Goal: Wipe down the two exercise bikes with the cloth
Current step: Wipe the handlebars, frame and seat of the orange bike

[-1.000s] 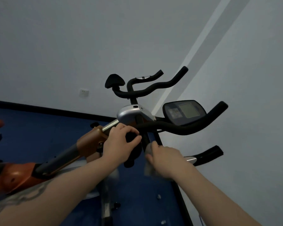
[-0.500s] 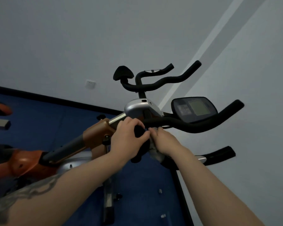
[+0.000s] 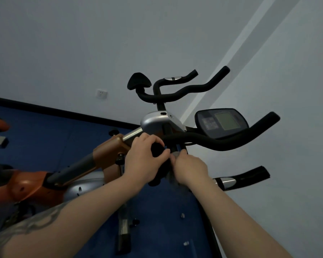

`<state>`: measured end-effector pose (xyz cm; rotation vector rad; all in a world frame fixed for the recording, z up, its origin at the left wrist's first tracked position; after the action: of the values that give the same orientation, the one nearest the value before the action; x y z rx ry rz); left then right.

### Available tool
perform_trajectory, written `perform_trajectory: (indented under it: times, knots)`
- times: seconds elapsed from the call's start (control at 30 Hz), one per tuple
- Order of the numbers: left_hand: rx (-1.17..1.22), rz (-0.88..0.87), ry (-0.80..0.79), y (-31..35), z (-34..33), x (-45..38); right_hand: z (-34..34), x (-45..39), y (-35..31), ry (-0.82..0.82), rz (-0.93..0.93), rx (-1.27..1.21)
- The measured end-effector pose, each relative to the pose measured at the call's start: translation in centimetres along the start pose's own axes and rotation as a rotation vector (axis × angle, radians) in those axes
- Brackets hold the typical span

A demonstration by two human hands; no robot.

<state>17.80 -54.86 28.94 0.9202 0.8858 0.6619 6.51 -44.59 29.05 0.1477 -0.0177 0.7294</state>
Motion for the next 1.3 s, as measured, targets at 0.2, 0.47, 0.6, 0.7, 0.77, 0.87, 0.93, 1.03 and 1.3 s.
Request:
perform_trajectory:
  times: [0.2,0.47,0.6,0.7,0.77,0.87,0.93,1.03,1.3]
  knots:
    - [0.029,-0.006,-0.049,0.4,0.0,0.1,-0.4,0.4,0.9,0.013,-0.125,-0.207]
    - [0.023,-0.004,-0.005,0.1,0.1,0.0,0.3,1.8,0.3,0.136,-0.026,0.033]
    - [0.034,-0.013,0.006,0.1,0.1,-0.2,0.1,-0.7,0.3,0.100,-0.091,-0.056]
    - [0.036,-0.007,-0.009,0.3,0.1,-0.1,-0.6,-2.1,-0.1,0.015,-0.062,-0.092]
    - [0.026,-0.010,-0.020,0.3,0.2,-0.1,-0.7,-1.6,-0.2,0.002,-0.047,-0.146]
    - [0.023,-0.008,-0.047,0.4,0.2,0.0,-0.2,0.7,0.6,0.053,-0.006,-0.167]
    - [0.009,-0.018,-0.051,0.5,0.2,-0.1,0.1,3.1,0.9,0.104,0.118,-0.066]
    - [0.003,-0.021,-0.057,0.6,0.2,-0.1,1.4,6.5,1.7,0.181,0.387,0.025]
    - [0.007,-0.057,-0.024,0.7,0.3,-0.3,6.5,7.6,11.3,0.371,0.532,0.380]
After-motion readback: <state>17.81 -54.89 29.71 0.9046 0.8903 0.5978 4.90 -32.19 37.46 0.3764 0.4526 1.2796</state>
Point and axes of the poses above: each hand's wrist, its own x-axis away from the middle knuckle, its own z-axis out of the back of the hand, y = z × x, the point moved 10 cm from there along -x, towards the middle knuckle, and after that the axes turned 7 degrees about y, right-handed, at the moved point
